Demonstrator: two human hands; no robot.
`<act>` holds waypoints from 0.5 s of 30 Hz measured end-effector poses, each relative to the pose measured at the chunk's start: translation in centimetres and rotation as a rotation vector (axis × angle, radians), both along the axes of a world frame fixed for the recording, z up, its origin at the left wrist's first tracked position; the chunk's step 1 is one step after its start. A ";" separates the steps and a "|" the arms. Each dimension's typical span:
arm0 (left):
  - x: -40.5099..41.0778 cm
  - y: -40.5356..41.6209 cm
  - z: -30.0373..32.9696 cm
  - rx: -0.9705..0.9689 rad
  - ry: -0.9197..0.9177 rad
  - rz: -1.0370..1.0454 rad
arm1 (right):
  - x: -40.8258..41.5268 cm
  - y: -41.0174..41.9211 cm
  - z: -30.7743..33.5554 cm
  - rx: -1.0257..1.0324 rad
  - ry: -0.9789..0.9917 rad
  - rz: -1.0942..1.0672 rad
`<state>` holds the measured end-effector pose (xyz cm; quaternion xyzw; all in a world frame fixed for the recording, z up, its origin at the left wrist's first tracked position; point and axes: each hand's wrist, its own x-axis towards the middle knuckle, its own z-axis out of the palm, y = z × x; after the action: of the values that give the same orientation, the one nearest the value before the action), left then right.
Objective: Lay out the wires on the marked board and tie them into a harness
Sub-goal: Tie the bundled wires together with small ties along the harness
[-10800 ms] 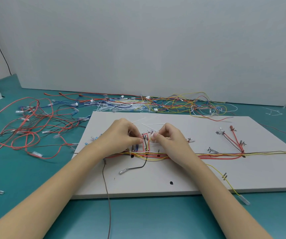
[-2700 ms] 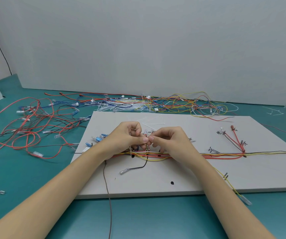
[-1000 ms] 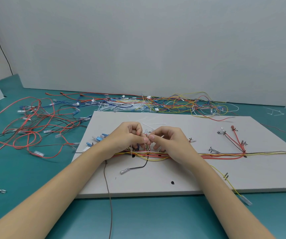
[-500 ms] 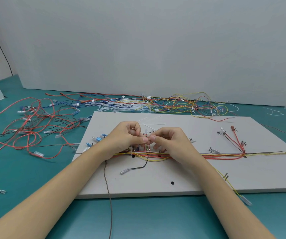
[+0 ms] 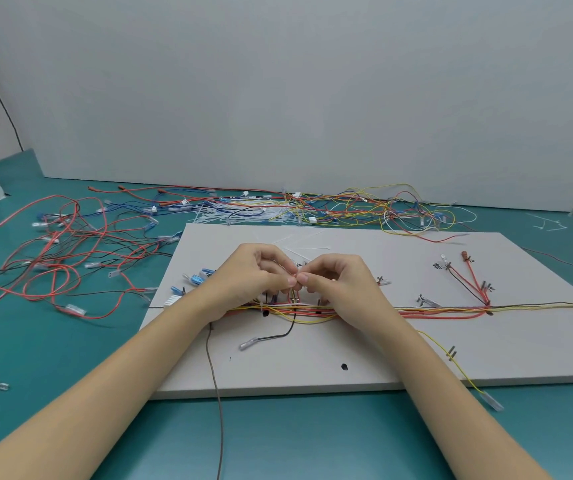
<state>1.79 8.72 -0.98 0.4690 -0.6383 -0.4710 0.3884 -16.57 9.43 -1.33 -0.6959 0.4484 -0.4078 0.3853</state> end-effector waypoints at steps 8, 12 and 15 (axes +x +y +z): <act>-0.2 0.3 0.2 -0.027 -0.032 0.048 | 0.0 -0.3 -0.4 -0.050 0.053 -0.035; -0.3 0.4 0.1 -0.086 -0.069 0.061 | 0.2 -0.2 -0.4 -0.171 0.141 -0.072; -0.4 0.3 -0.2 -0.120 -0.080 0.069 | 0.2 0.0 -0.4 -0.273 0.184 -0.113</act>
<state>1.40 9.04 -1.13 0.4851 -0.6638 -0.3991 0.4059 -16.33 9.42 -1.75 -0.7498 0.4607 -0.4205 0.2209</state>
